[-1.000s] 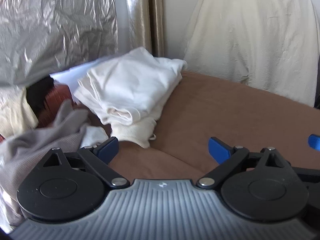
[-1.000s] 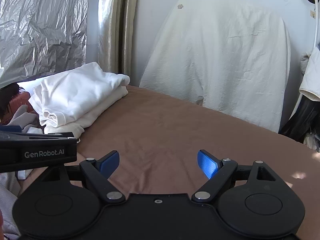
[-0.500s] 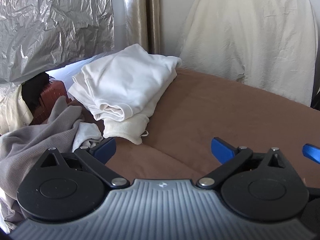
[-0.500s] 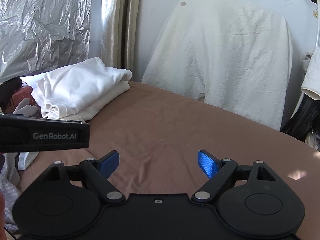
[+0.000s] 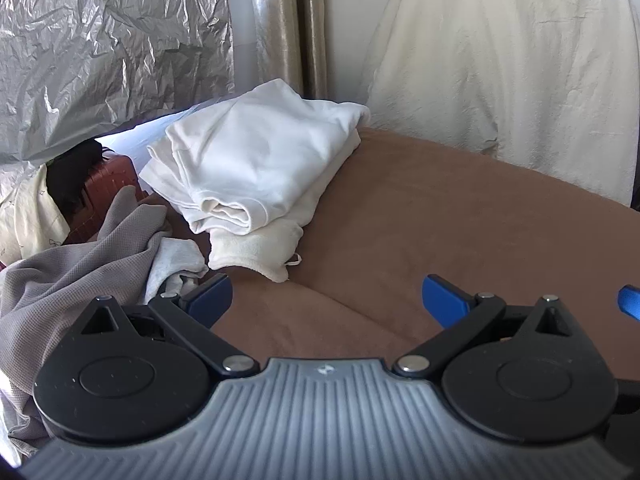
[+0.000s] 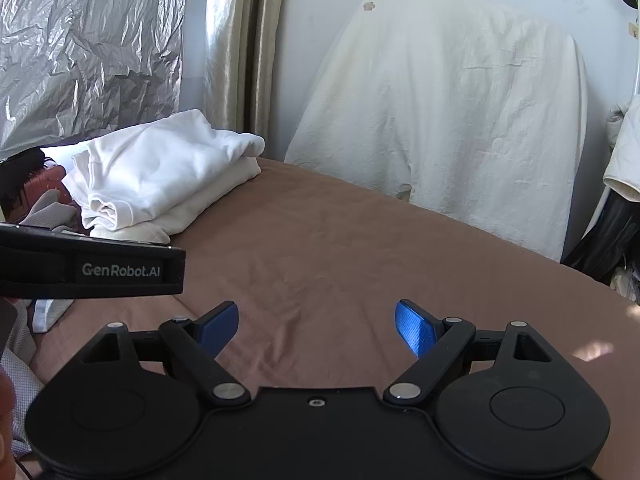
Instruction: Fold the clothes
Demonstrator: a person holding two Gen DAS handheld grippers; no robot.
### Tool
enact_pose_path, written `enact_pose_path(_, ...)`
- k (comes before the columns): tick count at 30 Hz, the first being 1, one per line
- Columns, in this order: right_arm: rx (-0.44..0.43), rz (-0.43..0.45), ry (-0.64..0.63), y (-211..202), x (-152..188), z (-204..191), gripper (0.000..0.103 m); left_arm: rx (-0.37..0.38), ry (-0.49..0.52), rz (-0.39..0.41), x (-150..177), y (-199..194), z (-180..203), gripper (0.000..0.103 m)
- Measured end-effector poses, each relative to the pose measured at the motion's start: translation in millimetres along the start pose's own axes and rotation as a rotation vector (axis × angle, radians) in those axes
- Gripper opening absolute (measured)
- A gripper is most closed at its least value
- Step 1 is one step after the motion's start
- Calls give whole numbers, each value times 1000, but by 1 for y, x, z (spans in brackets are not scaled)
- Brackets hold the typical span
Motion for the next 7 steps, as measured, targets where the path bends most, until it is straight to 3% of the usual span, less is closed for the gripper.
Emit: enact_pose_path(7, -2, 4, -68, 1, 5, -6, 89, -15, 6, 4, 2, 2, 1, 103)
Point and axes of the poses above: each gripper's, at about its wrist camera, not at the fingertips, and y roughly the way its jaws point, z to its right, x to its underside, the point moved 2 cm from there along y, roughly the way its jaws point, and after that the axes turned 15 degrees about z, right-handed, at the moved point
